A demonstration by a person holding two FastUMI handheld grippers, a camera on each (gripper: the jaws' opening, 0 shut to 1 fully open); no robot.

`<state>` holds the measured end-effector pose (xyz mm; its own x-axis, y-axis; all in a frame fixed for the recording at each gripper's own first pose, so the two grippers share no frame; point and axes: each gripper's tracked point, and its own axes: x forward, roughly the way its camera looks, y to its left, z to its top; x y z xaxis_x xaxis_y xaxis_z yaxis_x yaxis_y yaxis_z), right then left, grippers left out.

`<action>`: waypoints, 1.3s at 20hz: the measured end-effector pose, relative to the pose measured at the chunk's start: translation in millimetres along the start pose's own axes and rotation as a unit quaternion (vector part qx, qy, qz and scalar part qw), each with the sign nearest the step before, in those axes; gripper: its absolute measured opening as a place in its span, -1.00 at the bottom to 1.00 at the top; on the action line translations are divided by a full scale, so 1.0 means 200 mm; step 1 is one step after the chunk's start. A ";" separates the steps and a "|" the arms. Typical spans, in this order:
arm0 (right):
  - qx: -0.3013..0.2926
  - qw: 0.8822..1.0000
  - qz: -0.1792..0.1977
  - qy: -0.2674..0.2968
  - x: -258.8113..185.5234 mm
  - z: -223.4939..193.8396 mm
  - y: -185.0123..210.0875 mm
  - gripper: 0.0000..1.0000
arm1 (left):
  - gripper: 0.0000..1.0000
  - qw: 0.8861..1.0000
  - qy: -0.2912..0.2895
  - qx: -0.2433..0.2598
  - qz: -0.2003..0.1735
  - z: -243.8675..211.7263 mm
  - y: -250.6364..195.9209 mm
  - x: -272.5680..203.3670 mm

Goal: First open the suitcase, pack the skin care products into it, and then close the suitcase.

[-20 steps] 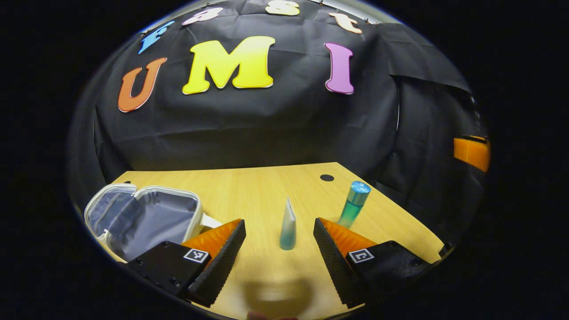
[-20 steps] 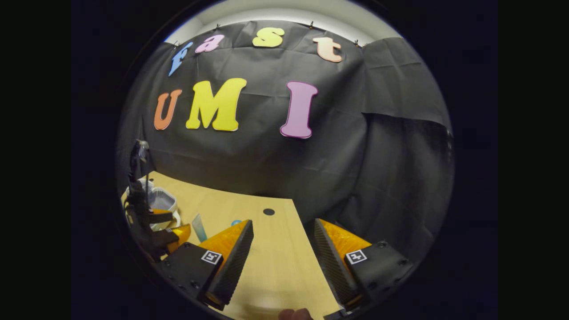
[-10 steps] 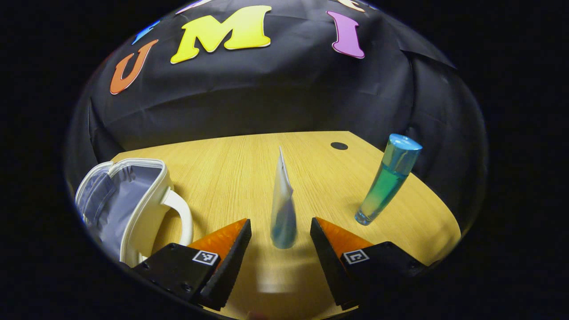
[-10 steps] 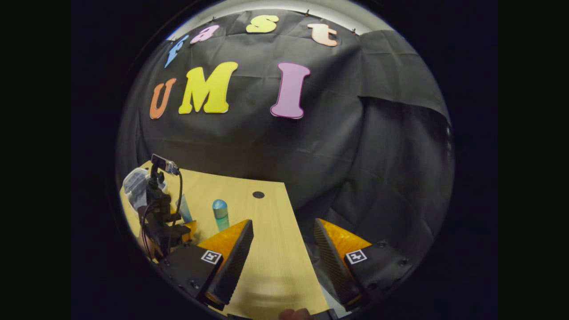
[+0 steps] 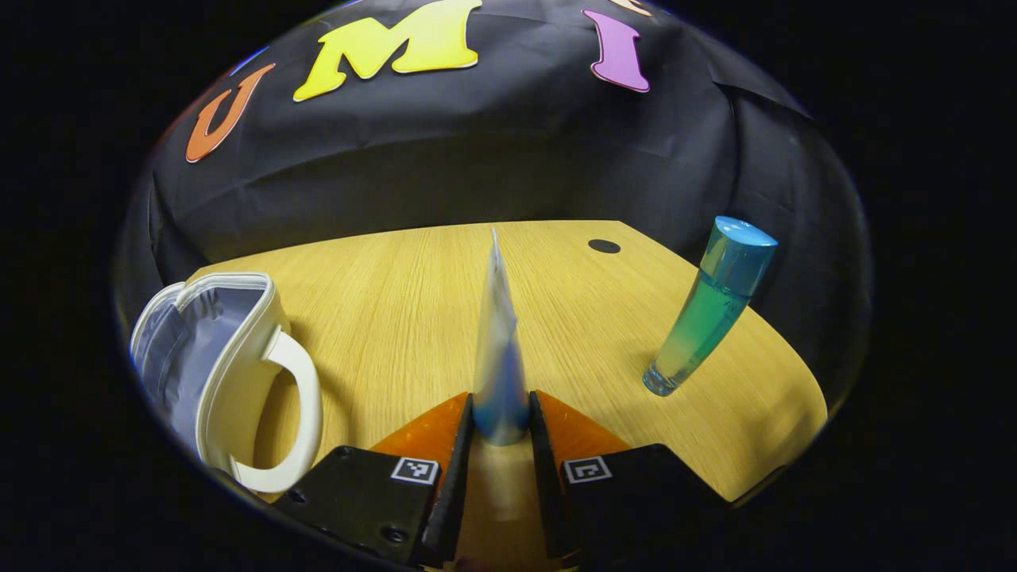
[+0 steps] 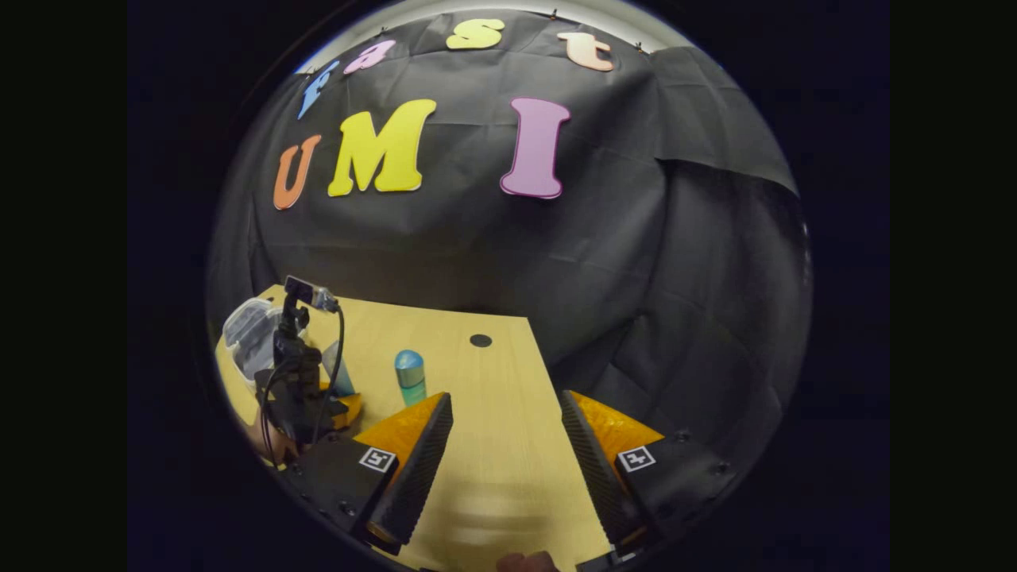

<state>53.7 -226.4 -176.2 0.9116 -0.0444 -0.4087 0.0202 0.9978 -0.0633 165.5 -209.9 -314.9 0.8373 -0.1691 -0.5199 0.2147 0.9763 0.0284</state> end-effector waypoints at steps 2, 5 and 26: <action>-0.002 1.000 0.023 0.009 0.05 -0.04 0.08 0.65 | -0.19 1.000 0.007 -0.009 -0.015 0.01 -0.01 -0.03; 0.005 0.996 0.078 0.047 0.16 -0.19 0.25 0.69 | -0.24 0.999 -0.004 -0.021 -0.030 0.10 0.02 -0.14; 0.082 0.986 0.084 0.119 0.84 -0.33 0.65 -0.18 | -0.24 0.987 -0.009 -0.094 0.128 0.17 1.20 -1.03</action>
<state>181.4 -106.6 -313.8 0.7859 0.1319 -0.6041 -0.0394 0.9857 0.1641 62.3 55.0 -171.5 0.8612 0.0855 -0.5010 -0.1010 0.9949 -0.0039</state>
